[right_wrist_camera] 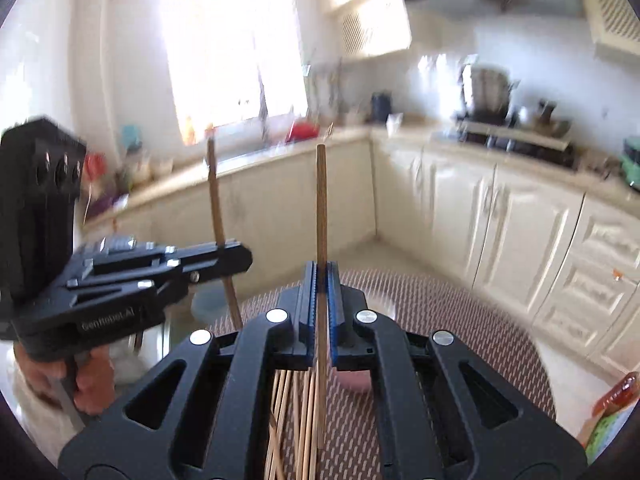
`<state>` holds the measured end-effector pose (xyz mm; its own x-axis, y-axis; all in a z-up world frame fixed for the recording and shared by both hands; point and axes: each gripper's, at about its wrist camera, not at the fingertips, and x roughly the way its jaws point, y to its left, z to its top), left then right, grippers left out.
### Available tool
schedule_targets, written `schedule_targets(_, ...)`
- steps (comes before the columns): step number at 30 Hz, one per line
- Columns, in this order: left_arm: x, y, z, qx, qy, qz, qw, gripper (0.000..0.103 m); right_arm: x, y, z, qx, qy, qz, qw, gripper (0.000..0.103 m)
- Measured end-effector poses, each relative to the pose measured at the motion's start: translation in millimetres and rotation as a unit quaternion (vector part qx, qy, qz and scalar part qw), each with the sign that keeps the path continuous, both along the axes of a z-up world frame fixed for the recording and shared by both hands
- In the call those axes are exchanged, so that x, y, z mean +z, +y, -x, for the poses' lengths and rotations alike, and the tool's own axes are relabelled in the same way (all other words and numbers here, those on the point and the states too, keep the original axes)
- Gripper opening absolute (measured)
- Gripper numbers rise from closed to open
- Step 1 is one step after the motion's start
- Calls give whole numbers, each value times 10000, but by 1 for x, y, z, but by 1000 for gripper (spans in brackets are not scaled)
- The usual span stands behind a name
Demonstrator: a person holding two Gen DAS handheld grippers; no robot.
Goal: Organize utensils
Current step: 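Lift the chopstick with the right gripper and drop it into the pink cup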
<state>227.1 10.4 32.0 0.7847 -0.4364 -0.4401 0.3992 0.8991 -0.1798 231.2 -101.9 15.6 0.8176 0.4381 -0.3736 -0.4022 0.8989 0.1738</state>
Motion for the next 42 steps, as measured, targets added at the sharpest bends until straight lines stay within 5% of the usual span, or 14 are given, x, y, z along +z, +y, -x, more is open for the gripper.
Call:
schedule_targets(5, 25, -9, -19, 289, -378, 371, 9982, 6, 14, -7, -21, -487, -745, -224, 9958, 5)
schedule_targets(11, 24, -16, -40, 610, -576, 554, 9949, 6, 4, -11, -37, -752, -1061, -398, 9907, 5)
schedule_targets(26, -2, -10, -47, 880, -967, 824, 9880, 6, -31, -15, -45, -835, -742, -441, 9928, 5)
schedule_targets(42, -51, -25, -55, 745, -495, 157, 9959, 6, -48, -13, -41, -826, -559, -288, 9946, 5)
